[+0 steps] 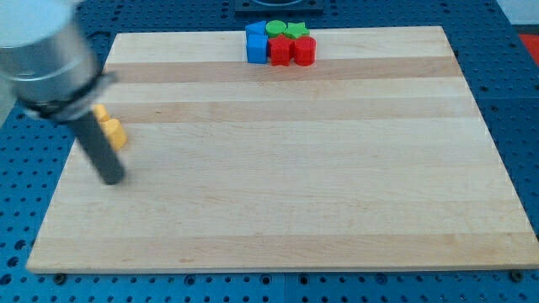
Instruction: Separate the yellow heart from the yellow hexagon
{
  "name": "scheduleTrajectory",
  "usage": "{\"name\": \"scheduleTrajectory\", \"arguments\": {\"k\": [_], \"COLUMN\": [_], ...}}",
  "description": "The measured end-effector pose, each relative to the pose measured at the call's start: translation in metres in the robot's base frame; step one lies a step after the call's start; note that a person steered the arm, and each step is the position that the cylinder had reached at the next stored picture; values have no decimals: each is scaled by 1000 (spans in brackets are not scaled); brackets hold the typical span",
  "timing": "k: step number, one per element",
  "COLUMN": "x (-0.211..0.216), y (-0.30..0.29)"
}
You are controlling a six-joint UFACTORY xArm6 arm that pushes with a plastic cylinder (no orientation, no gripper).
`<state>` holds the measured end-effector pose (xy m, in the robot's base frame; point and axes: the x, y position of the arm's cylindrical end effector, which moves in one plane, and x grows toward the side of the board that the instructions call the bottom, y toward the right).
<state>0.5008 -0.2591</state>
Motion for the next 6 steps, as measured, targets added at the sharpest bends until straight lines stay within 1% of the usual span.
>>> {"name": "scheduleTrajectory", "arguments": {"k": [1, 2, 4, 5, 6], "x": [-42, -65, -69, -73, -66], "y": [-40, -33, 54, 84, 65]}}
